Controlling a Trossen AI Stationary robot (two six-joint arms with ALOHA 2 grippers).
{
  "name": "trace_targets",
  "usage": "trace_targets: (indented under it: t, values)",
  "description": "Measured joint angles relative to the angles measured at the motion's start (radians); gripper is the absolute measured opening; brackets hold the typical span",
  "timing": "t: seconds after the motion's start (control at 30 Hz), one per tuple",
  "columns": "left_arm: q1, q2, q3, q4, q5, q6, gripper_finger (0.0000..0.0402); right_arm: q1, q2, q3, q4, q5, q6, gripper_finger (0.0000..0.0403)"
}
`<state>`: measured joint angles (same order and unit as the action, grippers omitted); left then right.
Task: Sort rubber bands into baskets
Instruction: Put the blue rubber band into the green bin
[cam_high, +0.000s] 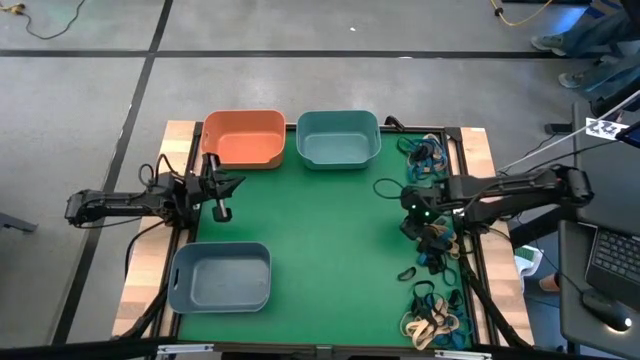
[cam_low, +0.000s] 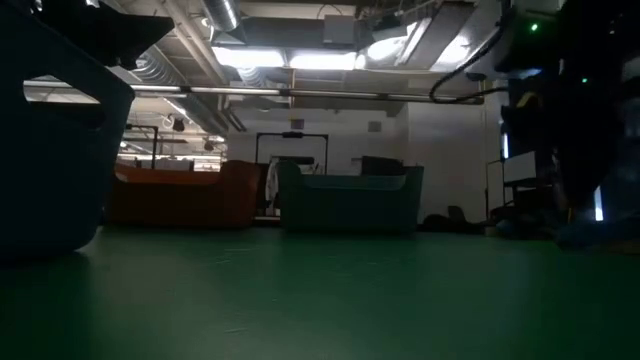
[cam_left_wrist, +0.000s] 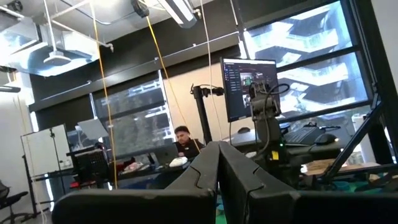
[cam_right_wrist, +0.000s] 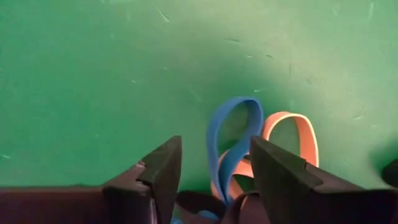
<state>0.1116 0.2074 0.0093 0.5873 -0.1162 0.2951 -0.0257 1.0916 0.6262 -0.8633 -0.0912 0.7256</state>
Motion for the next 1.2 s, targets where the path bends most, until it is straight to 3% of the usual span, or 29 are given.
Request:
trace_targets:
  t: [0.43,0.87,1.2]
  values:
    - [0.000,0.000,0.000,0.000,0.000,0.018,0.0004,0.000,0.168,0.000,0.017,-0.004,-0.036,0.0147]
    - [0.000,0.000,0.000,0.000,0.000,0.019,0.0004,0.000,0.197,0.004,0.120,-0.006,-0.178,0.0010]
    - [0.000,0.000,0.000,0.000,0.000,0.037,0.0004,0.000,0.196,0.175,0.118,0.035,-0.268,0.0008]
